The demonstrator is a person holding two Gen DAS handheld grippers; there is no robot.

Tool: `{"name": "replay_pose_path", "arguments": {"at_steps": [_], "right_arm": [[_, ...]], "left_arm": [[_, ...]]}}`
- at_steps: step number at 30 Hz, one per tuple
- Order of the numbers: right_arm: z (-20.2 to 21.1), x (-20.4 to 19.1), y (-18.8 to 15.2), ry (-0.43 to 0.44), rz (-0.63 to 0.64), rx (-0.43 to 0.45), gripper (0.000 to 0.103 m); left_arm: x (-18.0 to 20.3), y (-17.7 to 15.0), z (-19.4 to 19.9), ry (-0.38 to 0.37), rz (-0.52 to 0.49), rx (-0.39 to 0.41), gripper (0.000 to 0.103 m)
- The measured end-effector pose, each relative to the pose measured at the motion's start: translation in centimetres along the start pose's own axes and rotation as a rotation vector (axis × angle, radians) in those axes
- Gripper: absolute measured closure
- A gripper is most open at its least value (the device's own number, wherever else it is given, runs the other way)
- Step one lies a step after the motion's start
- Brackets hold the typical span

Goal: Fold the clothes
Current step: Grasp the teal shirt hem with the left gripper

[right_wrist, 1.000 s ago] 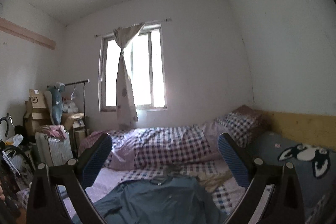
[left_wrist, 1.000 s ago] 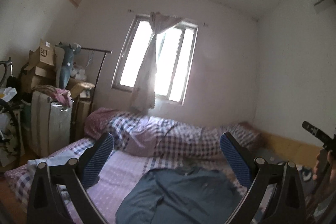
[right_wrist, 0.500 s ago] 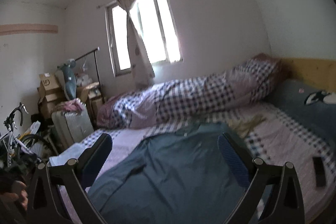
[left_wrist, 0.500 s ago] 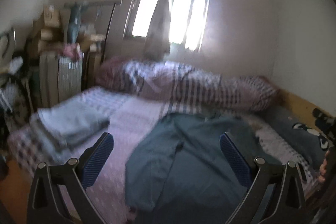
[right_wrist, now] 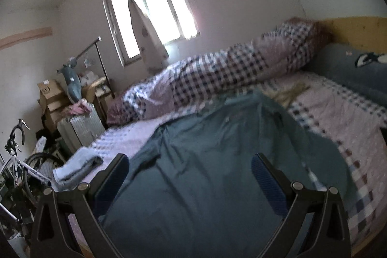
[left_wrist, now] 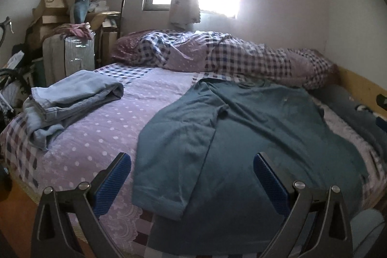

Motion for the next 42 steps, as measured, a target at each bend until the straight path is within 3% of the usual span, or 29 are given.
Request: {"name": "replay_pose_path", "arguments": {"at_steps": [4,6,9,12,18,24,27,30,32,33,37,42], "right_arm": [[-0.3,0.1,-1.0,0.005,0.004,-0.01,0.0],[-0.4,-0.1,-1.2,0.012,0.002,-0.002,0.0],[-0.4,-0.4,-1.6,0.025,0.008,0.014,0.0],[-0.7,-1.1,-2.3,0.036,0.031,0.013,0.0],[-1.3,-2.2,-3.4,0.055,0.065,0.007,0.0],[-1.6,-2.3,-3.8,0.054,0.071,0.003,0.0],[-1.8,-2.5,-4.0,0.063,0.076,-0.007,0.0],[-1.9,-3.5,-4.5,0.105,0.099,-0.032,0.0],[-2.1,-4.8,-5.3,0.14,0.142,-0.056,0.0],[-2.1,-5.4,-5.6,0.152,0.165,-0.063,0.0],[-1.8,-9.2,-7.5,0.228,0.277,-0.088,0.0],[-1.4,-15.5,-10.5,0.348,0.454,-0.113,0.0]], "left_arm": [[0.2,-1.1,-1.1,0.029,-0.068,-0.027,0.001],[-0.4,-1.8,-1.5,0.026,-0.047,-0.047,0.001],[-2.3,-2.5,-1.6,-0.004,0.081,-0.062,0.001],[-5.6,-2.9,-1.2,-0.05,0.296,-0.048,0.001],[-9.3,-4.1,-1.3,-0.209,0.635,-0.02,0.001],[-10.5,-6.0,-2.8,-0.327,0.871,-0.053,0.001],[-10.9,-6.3,-3.7,-0.359,0.938,-0.057,0.002],[-11.5,-6.0,-4.2,-0.369,0.976,-0.033,0.012],[-11.8,-5.9,-4.5,-0.363,0.989,-0.039,0.032],[-11.9,-6.0,-4.6,-0.358,0.995,-0.045,0.036],[-12.4,-5.2,-4.0,-0.349,0.993,-0.02,0.081],[-12.8,-2.9,-2.2,-0.389,0.946,0.066,0.082]]}}
Point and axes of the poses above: each gripper's, at about its wrist camera, not at the fingertips, and z roughly against the way its jaws point, x to its right, y to its top, the point moved 7 cm from there along -z, roughly the way its jaws point, and after that the axes turned 11 degrees about -y, right-handed, at the moved point
